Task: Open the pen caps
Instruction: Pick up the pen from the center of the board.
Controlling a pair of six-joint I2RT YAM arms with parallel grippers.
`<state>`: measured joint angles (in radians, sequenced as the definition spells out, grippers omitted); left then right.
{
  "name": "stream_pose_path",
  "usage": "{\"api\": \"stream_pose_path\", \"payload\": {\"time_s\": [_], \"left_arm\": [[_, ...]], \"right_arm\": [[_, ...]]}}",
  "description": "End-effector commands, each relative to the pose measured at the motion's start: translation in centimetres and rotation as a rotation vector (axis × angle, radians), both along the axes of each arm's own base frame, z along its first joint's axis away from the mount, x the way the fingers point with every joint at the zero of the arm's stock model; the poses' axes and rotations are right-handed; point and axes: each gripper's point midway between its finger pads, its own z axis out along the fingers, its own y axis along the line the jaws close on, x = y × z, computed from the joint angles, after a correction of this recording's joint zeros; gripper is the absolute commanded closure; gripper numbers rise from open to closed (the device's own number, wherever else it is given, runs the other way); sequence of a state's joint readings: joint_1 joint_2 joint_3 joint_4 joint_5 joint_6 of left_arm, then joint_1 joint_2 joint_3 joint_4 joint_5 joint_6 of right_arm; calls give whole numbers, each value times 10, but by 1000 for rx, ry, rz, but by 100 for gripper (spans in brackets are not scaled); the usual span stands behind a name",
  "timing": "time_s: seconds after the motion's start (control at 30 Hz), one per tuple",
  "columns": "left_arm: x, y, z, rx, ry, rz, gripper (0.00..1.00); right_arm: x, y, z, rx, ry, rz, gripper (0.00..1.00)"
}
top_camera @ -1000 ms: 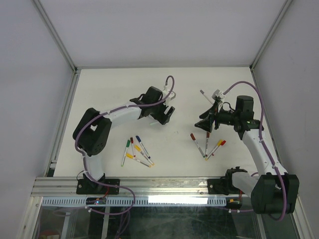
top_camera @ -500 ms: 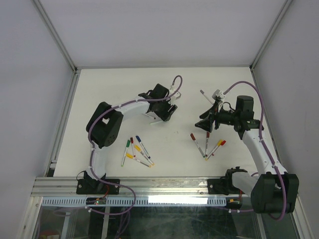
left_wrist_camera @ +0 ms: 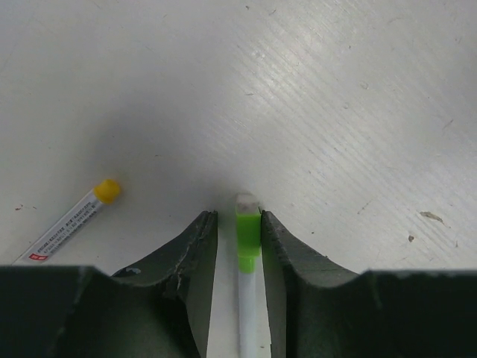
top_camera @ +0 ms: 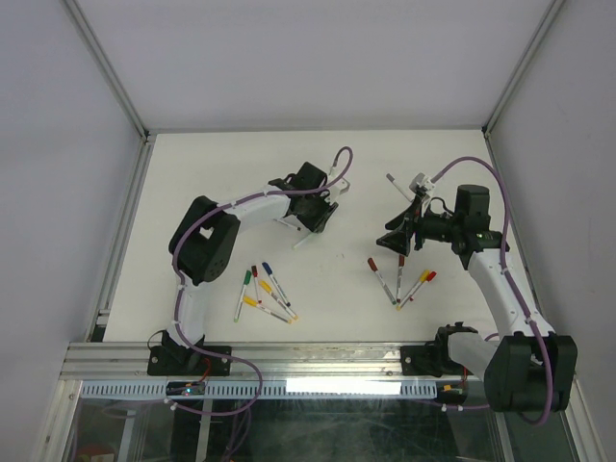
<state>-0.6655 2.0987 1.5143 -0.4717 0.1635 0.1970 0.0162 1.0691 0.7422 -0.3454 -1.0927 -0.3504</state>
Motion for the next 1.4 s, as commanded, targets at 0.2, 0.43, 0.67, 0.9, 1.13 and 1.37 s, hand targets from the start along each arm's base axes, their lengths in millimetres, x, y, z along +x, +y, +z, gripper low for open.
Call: {"api": "stream_pose_path", "payload": {"time_s": [0.2, 0.43, 0.67, 0.9, 1.13, 1.37], "left_arm": [[-17, -7, 10, -55, 77, 41, 74], [-26, -8, 18, -87, 84, 121, 91], [-22, -14, 52, -255, 21, 251, 100], [-41, -14, 97, -573, -34, 360, 100], [-63, -3, 141, -897, -92, 447, 100], [-75, 1, 159, -1148, -85, 520, 100]], "right_arm": [[8, 0, 20, 17, -65, 13, 35], [5, 5, 18, 72, -25, 30, 35], [7, 14, 3, 179, 85, -10, 35], [8, 38, -28, 195, 197, -21, 24], [10, 57, -52, 214, 311, -24, 23], [7, 71, -64, 247, 363, -17, 20]]}}
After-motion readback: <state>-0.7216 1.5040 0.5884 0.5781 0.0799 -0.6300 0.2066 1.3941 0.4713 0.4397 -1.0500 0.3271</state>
